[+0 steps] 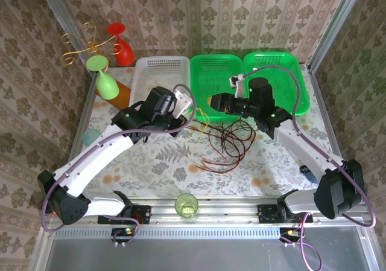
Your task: Untangle the cables
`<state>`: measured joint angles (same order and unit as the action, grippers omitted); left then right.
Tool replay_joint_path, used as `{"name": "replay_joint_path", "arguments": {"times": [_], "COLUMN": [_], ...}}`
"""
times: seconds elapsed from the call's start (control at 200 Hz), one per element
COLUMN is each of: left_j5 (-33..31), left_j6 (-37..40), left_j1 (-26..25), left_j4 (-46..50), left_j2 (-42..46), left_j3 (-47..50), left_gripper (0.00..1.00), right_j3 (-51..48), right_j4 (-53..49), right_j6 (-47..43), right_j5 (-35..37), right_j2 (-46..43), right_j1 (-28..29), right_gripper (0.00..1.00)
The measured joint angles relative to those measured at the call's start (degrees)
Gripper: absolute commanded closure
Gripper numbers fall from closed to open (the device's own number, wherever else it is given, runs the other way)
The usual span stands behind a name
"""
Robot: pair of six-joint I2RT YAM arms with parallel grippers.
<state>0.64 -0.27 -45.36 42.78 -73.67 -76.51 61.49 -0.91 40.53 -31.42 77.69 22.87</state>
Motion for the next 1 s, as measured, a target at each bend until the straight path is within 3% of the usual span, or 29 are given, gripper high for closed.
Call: {"name": "replay_joint_path", "arguments": {"times": [0.155,0.345,0.625,0.86,1.0], "left_j5": [0.3,0.5,0.7,0.7,0.6], "left_j6": [-0.1,-0.1,-0.1,-0.1,-0.1], "left_j1": [0.0,0.0,0.0,0.0,0.0], "left_j4": [-0.4,-0.8,-1.0,-1.0,-1.1], "left_j2": [0.0,0.0,0.0,0.0,0.0], "left_j3": [0.0,0.2,0.5,0.7,0.7], "left_gripper": [1.0,1.0,1.0,1.0,1.0], "right_j3": [0.0,0.4,0.4,0.4,0.4], "right_j4": [1.0,1.6,5.6,7.6,8.0], "right_j6": [10.6,16.6,19.9,21.2,21.1], "right_j5": [-0.4,-1.3,-3.3,-4.0,-4.3], "right_j2": [1.9,4.9,6.1,6.2,6.6], "right_j1": [1.4,5.6,7.4,7.6,7.7], "right_gripper": [0.48,0.5,0.52,0.67,0.63]}}
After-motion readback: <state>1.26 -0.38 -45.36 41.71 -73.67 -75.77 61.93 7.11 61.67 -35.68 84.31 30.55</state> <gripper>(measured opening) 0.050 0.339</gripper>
